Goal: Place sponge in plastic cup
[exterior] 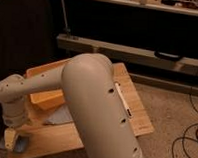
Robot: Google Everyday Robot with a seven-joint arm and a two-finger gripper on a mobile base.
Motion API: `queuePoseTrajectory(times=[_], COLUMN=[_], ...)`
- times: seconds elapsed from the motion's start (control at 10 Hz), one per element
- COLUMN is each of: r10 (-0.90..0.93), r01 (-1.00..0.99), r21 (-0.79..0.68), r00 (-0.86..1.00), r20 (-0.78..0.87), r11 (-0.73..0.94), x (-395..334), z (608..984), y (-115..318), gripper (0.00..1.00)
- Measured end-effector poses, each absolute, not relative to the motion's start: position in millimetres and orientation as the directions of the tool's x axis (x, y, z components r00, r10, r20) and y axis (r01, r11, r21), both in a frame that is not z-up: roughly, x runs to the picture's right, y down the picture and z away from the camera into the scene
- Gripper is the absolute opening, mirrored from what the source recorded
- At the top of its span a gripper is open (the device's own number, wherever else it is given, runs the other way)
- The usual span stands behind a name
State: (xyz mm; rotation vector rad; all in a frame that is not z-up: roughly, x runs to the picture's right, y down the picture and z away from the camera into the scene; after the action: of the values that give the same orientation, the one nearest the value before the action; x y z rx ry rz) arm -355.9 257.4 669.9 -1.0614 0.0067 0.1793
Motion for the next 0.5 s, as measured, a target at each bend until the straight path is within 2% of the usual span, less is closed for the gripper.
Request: queuePoseTrajectory(times=[0.5], r10=[0.206], r01=[-0.2], r21=[-0.864], r00=[0.972], r20=[-0.115], r11=[0.463], x=[-344.7], z=[675.9], y=[243.2], gripper=[0.8])
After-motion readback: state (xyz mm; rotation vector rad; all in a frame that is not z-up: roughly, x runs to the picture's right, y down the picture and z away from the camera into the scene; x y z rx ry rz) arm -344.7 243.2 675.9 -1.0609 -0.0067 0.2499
